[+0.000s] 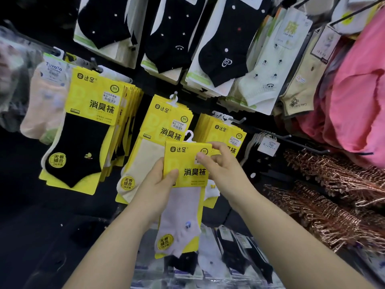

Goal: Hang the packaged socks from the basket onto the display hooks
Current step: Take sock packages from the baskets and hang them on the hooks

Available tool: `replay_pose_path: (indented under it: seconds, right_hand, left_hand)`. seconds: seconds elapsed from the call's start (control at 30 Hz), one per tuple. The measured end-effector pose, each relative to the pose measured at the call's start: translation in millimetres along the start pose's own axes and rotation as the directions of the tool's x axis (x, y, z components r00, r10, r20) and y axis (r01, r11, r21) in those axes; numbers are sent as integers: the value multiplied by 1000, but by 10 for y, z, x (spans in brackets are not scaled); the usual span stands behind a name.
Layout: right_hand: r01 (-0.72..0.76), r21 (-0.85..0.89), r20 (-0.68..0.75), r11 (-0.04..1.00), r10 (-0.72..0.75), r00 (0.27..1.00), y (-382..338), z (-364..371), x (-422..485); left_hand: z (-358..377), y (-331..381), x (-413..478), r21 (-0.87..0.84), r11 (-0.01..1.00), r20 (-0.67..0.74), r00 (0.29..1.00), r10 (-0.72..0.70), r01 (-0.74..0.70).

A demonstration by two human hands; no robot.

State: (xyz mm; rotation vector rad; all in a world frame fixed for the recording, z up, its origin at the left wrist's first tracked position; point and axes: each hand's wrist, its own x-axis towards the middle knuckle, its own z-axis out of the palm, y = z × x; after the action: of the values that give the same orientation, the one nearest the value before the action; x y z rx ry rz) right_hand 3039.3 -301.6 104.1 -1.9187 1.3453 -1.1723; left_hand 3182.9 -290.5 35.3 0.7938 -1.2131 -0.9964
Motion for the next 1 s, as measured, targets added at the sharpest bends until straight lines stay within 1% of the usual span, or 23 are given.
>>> replay_pose_path:
  seconds: [0.1,0.17,0.27,0.33,0.4,0.53,0.63,0.73,0.83,0.87,0.9,0.93,0.97,1.0]
  right_hand:
    - [-6,117,-63,993,14,998,11,-78,-9]
    - [-35,193,-139,981,63,988,67,-177,20]
    - [-56,321,-312,945,161,936,161,-406,120]
    - [-74,346,-385,935,214,898,194,-552,215]
    - [-87,368,-407,926,244,880,191,-626,333]
    - [-88,387,-382,918,246,891,137,-585,585]
    - [-78,350,-385,934,219,896,123,-481,732]
    - [-101,336,-424,936,246,872,166,-391,830]
    - [-138,263,-519,955,261,814,246,-335,921]
    - [-166,204,-577,965,256,776,271,-310,925]
    - [-190,110,-645,976,215,733,289,-276,902]
    - [-180,-14,-701,984,119,703,308,-234,864]
    - [-129,-155,-715,979,-21,699,331,-184,822]
    - [-59,-283,-685,957,-159,711,361,-129,793]
  left_hand:
    - [34,17,-14,-14,1000,65,998,14,-14]
    - [63,2,-20,12,999,72,997,30,-31]
    - [78,-31,-13,76,997,59,998,22,-26]
    - [65,-47,2,85,996,55,998,17,-22]
    - [54,-45,13,88,996,58,998,14,-19]
    - [38,-50,17,56,998,62,998,12,-16]
    - [25,-67,26,57,998,65,998,5,-9]
    - [28,-89,25,47,999,70,998,-5,1]
    - [49,-107,20,47,999,77,997,-12,9]
    - [55,-112,21,51,999,77,997,-17,13]
    - [57,-119,19,55,998,77,997,-21,17]
    - [60,-128,18,55,998,77,997,-25,21]
    - [61,-136,14,53,998,79,996,-27,23]
    - [64,-143,13,51,998,82,996,-28,24]
